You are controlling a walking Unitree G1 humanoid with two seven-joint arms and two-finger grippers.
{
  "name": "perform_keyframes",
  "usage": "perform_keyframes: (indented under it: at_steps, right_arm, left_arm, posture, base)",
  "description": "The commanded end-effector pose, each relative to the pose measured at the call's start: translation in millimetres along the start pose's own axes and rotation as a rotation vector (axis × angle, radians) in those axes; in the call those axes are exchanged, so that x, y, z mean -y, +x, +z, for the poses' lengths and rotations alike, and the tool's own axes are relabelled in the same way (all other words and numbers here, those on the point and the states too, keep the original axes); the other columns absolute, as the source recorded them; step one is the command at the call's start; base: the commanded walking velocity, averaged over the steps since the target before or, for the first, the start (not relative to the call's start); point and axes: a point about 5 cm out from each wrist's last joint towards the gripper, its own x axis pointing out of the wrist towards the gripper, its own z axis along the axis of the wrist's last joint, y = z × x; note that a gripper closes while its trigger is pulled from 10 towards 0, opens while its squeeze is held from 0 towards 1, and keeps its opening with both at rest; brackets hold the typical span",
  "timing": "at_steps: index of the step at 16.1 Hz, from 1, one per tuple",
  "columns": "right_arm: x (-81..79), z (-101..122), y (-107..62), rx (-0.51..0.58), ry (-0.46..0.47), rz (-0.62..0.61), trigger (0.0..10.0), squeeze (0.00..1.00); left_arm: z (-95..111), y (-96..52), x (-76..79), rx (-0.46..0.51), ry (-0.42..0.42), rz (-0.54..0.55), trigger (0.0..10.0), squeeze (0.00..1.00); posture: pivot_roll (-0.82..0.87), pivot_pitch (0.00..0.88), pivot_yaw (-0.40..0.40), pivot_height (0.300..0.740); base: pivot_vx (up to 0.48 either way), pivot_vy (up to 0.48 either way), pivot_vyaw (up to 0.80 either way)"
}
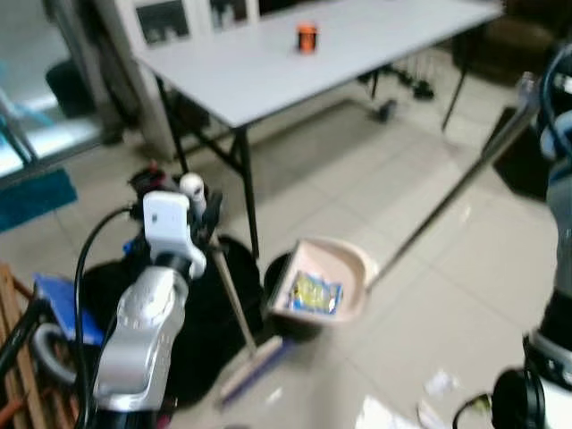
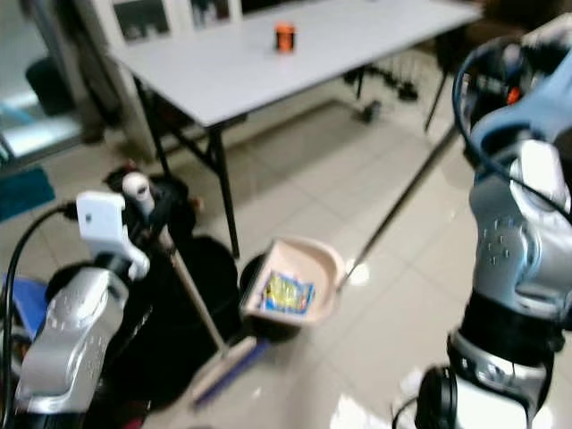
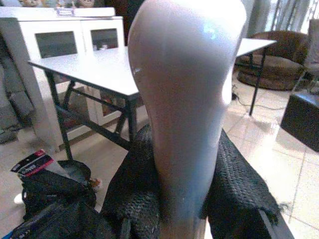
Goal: Sweep floor
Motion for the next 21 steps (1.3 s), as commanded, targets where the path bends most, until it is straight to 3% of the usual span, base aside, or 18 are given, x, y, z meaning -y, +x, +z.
perform_keyframes:
  at_steps: [1,4,9,11,16,21]
  right_arm:
    - [-7.8,9.8,0.4,0.06,0.022,0.03,10.0,0.0]
    - [-9.9,10.1,0.2,0.109,-0.052,0.051,10.0,0.0]
    - [-31.8,-0.2,6.2,0.173,-0.103,0.142,10.0,0.0]
    - [-51.3,-7.4,8.1,0.22,-0.186,0.233,10.0,0.0]
    - [-88.3,-29.9,1.7,0.256,-0.274,0.431,10.0,0.0]
    - [-133.8,-61.7,-31.3,0.312,-0.351,0.641,10.0,0.0]
  left_arm:
    - [4.3,-3.4,-8.5,0.011,0.054,0.018,10.0,0.0]
    - [-4.0,-7.7,-8.1,-0.036,0.085,0.004,10.0,0.0]
    - [-8.2,-10.7,-5.8,-0.052,0.09,-0.009,10.0,0.0]
    - [-8.8,-12.2,-5.4,-0.056,0.093,-0.01,10.0,0.0]
    - [-9.5,-13.0,-4.6,-0.061,0.093,-0.012,10.0,0.0]
    - [-9.6,-14.2,-3.2,-0.059,0.09,-0.01,10.0,0.0]
  posture:
    - [0.05,0.0,0.042,0.74]
    - [0.05,0.0,0.043,0.74]
    - [0.06,0.0,0.042,0.74]
    - [0.06,0.0,0.044,0.74]
    - [0.06,0.0,0.042,0.74]
    - [0.07,0.0,0.04,0.74]
  base:
    - [0.0,0.0,0.0]
    - [0.0,0.0,0.0]
    - [0.0,0.0,0.0]
    - [0.0,0.0,0.0]
    - [0.0,0.0,0.0]
    - [0.0,0.0,0.0]
